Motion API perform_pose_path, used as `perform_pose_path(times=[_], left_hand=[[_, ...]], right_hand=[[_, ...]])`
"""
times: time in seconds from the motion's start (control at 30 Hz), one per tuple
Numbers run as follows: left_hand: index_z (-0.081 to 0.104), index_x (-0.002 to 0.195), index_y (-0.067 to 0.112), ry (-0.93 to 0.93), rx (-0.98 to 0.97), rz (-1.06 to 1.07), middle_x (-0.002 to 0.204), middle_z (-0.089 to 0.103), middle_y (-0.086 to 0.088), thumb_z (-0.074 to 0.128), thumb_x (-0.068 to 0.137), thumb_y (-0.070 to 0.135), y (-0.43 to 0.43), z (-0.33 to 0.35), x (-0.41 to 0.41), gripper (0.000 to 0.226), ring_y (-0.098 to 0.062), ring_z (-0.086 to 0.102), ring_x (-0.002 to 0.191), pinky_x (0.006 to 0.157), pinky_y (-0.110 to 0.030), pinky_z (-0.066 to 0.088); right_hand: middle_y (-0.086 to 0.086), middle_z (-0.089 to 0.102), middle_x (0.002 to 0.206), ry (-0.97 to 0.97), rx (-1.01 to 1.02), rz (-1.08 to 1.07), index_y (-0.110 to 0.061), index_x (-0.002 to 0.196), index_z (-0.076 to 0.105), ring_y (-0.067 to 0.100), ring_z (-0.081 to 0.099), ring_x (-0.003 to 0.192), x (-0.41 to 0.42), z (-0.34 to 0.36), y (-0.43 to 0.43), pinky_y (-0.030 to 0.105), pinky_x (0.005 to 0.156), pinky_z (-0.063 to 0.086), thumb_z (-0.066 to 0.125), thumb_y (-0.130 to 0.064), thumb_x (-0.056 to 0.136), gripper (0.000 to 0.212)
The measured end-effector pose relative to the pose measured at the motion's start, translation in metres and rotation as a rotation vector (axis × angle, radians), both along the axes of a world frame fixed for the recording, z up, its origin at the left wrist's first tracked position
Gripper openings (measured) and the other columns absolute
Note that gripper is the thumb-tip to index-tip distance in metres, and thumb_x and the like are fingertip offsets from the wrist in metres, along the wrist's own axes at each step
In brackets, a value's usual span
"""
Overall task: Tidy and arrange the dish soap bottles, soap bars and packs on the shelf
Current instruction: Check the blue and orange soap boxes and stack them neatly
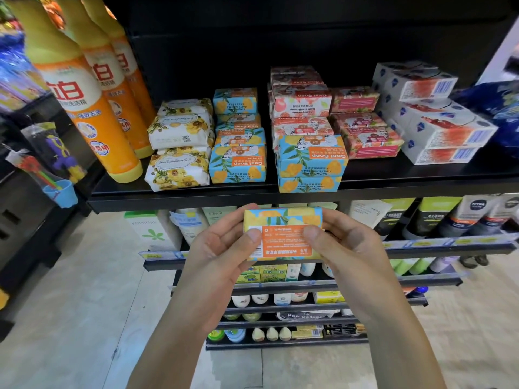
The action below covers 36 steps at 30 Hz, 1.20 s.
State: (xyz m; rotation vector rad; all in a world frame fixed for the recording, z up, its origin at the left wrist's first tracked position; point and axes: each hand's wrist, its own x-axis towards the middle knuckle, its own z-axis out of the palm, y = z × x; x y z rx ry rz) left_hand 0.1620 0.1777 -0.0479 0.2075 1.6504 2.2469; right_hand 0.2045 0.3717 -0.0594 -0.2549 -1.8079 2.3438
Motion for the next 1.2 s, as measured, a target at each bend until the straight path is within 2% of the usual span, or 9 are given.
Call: perform_pose_path(times=[0.17,0.3,0.4,0.63,0.8,0.9,1.0,1.1,1.2], left_hand=[[0.061,0.136,0.012,0.029,-0.033,0.008,0.123,0.073,-0.01,0.064,0.092,0.023,0.001,0.001,0.003,0.046,-0.026,0.069,0.117,0.106,-0.042,0.052],[0.066,0.123,0.002,-0.014,-0.014,0.01,0.119,0.075,-0.012,0.061,0.086,0.051,0.001,0.003,0.003,0.061,-0.024,0.069,0.118,0.103,-0.035,0.054],[0.064,0.124,0.003,-0.065,0.021,0.019,0.117,0.075,-0.014,0.064,0.082,0.057,0.001,0.005,0.004,0.068,-0.025,0.071,0.115,0.1,-0.039,0.056],[0.074,0.11,0.002,-0.075,0.066,0.061,0.116,0.075,-0.019,0.076,0.083,0.04,0.002,0.006,0.004,0.046,-0.03,0.071,0.113,0.093,-0.036,0.06],[0.07,0.118,0.0,-0.053,0.042,0.094,0.117,0.074,-0.016,0.074,0.09,0.03,0.002,0.003,0.004,0.042,-0.027,0.07,0.116,0.101,-0.041,0.055],[0.068,0.121,0.002,-0.045,0.028,0.089,0.113,0.077,-0.012,0.076,0.083,0.03,0.003,0.004,0.005,0.047,-0.023,0.072,0.111,0.1,-0.038,0.056],[0.064,0.13,0.002,-0.031,0.015,0.074,0.114,0.076,-0.012,0.07,0.08,0.028,0.002,0.004,0.006,0.057,-0.023,0.072,0.112,0.101,-0.036,0.055],[0.063,0.132,0.005,-0.027,0.007,0.063,0.114,0.076,-0.012,0.07,0.078,0.029,0.002,0.003,0.007,0.059,-0.022,0.072,0.112,0.1,-0.033,0.055],[0.065,0.13,0.013,-0.007,-0.013,0.061,0.113,0.077,-0.009,0.075,0.077,0.03,0.002,0.003,0.007,0.057,-0.021,0.072,0.111,0.099,-0.033,0.057]], right_hand=[[0.008,0.075,0.119,0.096,-0.003,0.003,-0.014,0.126,0.067,0.026,0.07,0.111,0.002,-0.003,0.001,0.029,0.088,0.058,0.091,-0.036,0.071,0.064],[0.009,0.074,0.119,0.206,0.052,0.02,-0.014,0.124,0.067,0.025,0.07,0.113,0.004,-0.002,0.003,0.031,0.088,0.058,0.077,-0.017,0.075,0.05],[0.009,0.074,0.117,0.261,0.075,0.029,-0.013,0.123,0.067,0.025,0.068,0.115,0.005,-0.003,0.003,0.031,0.09,0.058,0.076,-0.01,0.076,0.048],[0.01,0.071,0.124,0.265,0.134,0.087,-0.017,0.128,0.066,0.028,0.062,0.125,0.004,-0.005,0.002,0.043,0.105,0.052,0.08,-0.008,0.081,0.05],[-0.003,0.071,0.127,0.094,0.141,0.089,-0.028,0.131,0.063,0.013,0.064,0.122,0.006,0.0,0.001,0.023,0.089,0.056,0.084,-0.041,0.076,0.06],[-0.002,0.071,0.126,0.006,0.153,0.065,-0.027,0.129,0.066,0.016,0.069,0.112,0.006,-0.002,-0.003,0.033,0.097,0.056,0.083,-0.072,0.062,0.083],[0.001,0.073,0.12,-0.032,0.149,0.063,-0.021,0.127,0.066,0.014,0.072,0.1,0.006,0.002,-0.007,0.037,0.098,0.054,0.079,-0.066,0.072,0.073],[0.002,0.076,0.114,-0.062,0.122,0.047,-0.018,0.125,0.067,0.016,0.073,0.1,0.007,0.005,-0.008,0.031,0.094,0.054,0.076,-0.056,0.07,0.067],[0.009,0.075,0.116,-0.068,0.074,0.05,-0.015,0.124,0.067,0.024,0.072,0.107,0.006,0.004,-0.008,0.034,0.098,0.052,0.089,-0.05,0.073,0.066]])
